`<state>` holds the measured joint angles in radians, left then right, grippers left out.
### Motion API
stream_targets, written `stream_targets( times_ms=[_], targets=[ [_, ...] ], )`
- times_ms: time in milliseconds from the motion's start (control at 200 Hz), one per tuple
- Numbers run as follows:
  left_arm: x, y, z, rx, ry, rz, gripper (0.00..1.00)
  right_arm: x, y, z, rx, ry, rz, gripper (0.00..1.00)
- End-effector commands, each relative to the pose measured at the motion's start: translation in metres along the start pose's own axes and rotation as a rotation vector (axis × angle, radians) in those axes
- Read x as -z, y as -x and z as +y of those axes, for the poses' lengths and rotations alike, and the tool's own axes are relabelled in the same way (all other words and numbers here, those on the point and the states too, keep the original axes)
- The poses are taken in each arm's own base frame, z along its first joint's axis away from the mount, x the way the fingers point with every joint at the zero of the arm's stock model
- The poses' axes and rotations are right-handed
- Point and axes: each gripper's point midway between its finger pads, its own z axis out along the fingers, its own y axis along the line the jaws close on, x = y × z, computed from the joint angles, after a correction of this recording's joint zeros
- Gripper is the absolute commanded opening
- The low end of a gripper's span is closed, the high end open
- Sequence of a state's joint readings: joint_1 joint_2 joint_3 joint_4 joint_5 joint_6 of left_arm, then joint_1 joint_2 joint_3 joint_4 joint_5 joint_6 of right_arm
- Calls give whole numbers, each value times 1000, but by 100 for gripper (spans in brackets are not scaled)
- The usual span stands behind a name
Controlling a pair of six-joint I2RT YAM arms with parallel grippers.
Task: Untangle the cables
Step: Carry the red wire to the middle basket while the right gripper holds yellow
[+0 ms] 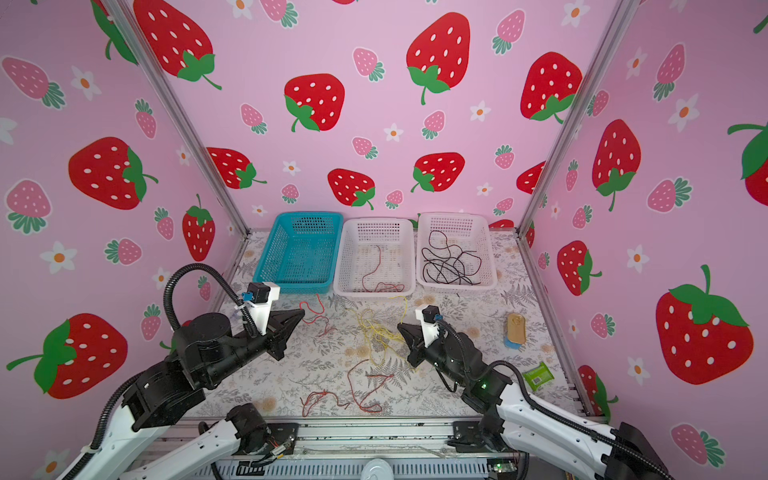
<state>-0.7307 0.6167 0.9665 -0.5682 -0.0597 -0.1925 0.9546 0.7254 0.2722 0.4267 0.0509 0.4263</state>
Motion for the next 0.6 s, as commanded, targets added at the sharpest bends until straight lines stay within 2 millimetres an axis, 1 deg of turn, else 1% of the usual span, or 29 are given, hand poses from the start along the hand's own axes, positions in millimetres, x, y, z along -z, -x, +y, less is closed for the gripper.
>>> stream_targets(
  times_ms=[0, 60, 75, 85, 140, 265, 390, 455, 595],
  targets=[
    [-1, 34, -9, -35, -28, -83, 0, 8, -4, -14, -47, -54, -8, 0],
    [-7, 45, -12, -56, -34, -94, 0, 12, -2, -16, -49, -63, -16, 0],
    [-12, 46, -12, -63, -32, -88, 0, 13, -2, -17, -49, -65, -17, 0],
    [-11, 50, -13, -68, -35, -99, 0, 14, -2, -18, -50, -68, -18, 0],
    [-21, 60, -16, -92, -36, -112, 0, 16, -2, -21, -52, -84, -19, 0],
    [-51, 79, -23, -143, -49, -116, 0, 21, -4, -24, -59, -101, -11, 0],
    [-83, 94, -26, -175, -63, -118, 0, 27, 2, -25, -66, -108, -23, 0],
    [-96, 103, -22, -179, -53, -128, 0, 32, 7, -24, -69, -108, -37, 0],
    [-131, 109, -5, -134, -47, -125, 0, 39, 14, -22, -67, -103, -51, 0]
  ],
)
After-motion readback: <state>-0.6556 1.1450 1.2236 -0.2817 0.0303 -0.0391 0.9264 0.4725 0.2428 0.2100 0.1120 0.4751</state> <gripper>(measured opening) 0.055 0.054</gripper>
